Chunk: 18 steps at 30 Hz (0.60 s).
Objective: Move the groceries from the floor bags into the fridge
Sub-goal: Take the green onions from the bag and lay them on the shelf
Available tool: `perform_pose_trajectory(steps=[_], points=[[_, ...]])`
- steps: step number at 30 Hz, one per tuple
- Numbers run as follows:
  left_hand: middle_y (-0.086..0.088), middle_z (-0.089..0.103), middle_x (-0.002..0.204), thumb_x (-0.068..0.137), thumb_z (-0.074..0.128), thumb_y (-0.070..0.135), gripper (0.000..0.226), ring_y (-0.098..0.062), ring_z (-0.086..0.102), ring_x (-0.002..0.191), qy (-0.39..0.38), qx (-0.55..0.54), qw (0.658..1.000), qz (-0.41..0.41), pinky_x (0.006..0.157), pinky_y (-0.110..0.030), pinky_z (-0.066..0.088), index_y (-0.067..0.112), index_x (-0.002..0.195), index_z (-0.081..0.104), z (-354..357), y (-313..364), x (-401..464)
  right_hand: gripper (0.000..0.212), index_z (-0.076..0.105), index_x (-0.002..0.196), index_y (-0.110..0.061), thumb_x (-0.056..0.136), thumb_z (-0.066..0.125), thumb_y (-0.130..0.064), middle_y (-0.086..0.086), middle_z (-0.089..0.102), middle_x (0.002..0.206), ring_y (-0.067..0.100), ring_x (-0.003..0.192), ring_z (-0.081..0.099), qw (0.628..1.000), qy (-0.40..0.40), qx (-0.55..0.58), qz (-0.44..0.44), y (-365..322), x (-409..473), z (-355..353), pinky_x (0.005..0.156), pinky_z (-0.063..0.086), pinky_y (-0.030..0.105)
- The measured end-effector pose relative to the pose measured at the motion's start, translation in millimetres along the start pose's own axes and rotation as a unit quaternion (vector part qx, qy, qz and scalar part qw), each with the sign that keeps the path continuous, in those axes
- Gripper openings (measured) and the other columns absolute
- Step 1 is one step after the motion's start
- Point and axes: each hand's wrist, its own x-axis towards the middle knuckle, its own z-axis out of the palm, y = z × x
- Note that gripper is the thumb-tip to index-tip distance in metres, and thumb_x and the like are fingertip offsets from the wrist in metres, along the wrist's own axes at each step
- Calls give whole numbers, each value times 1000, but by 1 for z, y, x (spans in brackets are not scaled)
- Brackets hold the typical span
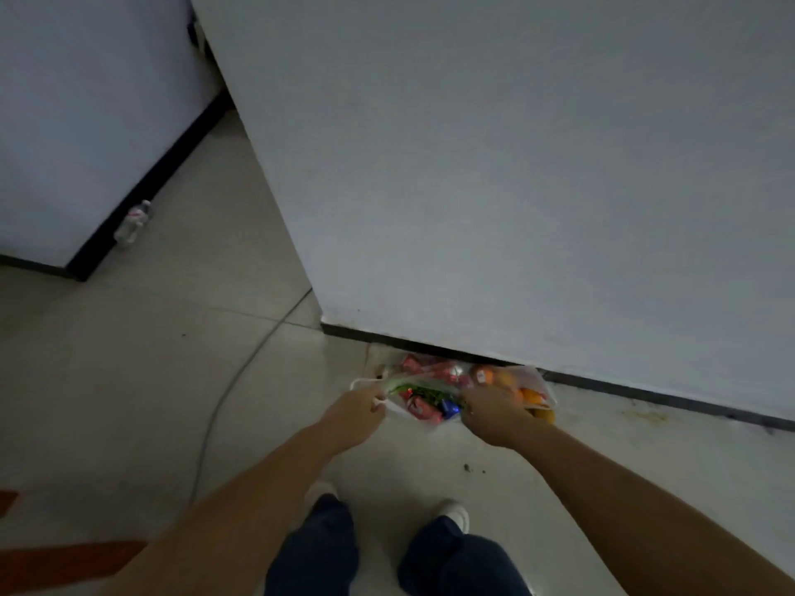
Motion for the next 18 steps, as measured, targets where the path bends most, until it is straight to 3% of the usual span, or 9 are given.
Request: perform_pose_trajectory(steps=[3, 7, 11, 13, 15, 18], points=[[-13, 60, 120, 99, 41, 23, 32, -23, 61, 96, -53, 8, 999, 4, 87, -33, 49, 13, 128, 50, 30, -39, 81, 30, 57, 113, -9, 100, 36, -25, 13, 60, 112, 27, 104, 56, 998, 1, 62, 1, 8, 77, 34, 84, 36, 30], [-12, 60, 121, 97, 42, 17, 32, -27, 60, 106, -75, 55, 995, 38, 91, -33, 47, 10, 127, 53, 94, -93, 202, 20, 57, 95, -18, 100, 38, -19, 8, 55, 101, 12, 80, 48, 995, 14, 93, -24, 33, 198, 110, 83, 37, 28], [-12, 64, 107, 97, 40, 15, 28, -22, 57, 89, -92, 96, 986, 103, 76, -29, 43, 6, 112, 62, 172, -144, 315, 27, 60, 115, -7, 99, 41, -18, 14, 62, 111, 29, 102, 59, 995, -20, 78, -57, 65, 312, 196, 91, 45, 37], [-11, 64, 109, 95, 42, 18, 27, -25, 58, 91, -148, 169, 960, 165, 78, -33, 46, 8, 111, 61, 204, -167, 361, 29, 62, 112, -6, 100, 39, -20, 14, 63, 110, 30, 101, 59, 995, -39, 15, -85, 84, 356, 229, 89, 45, 37], [-12, 62, 114, 96, 41, 21, 31, -29, 58, 99, -225, 264, 910, 226, 84, -39, 48, 8, 117, 59, 225, -185, 400, 31, 63, 109, -7, 100, 37, -22, 13, 64, 109, 29, 98, 58, 994, -45, -33, -99, 104, 387, 256, 88, 44, 36], [-10, 61, 115, 99, 37, 24, 32, -27, 57, 100, -247, 335, 863, 287, 85, -40, 48, 9, 120, 57, 241, -204, 435, 30, 59, 120, -15, 100, 37, -23, 7, 62, 120, 24, 103, 59, 990, -39, -77, -111, 134, 417, 274, 92, 46, 34]])
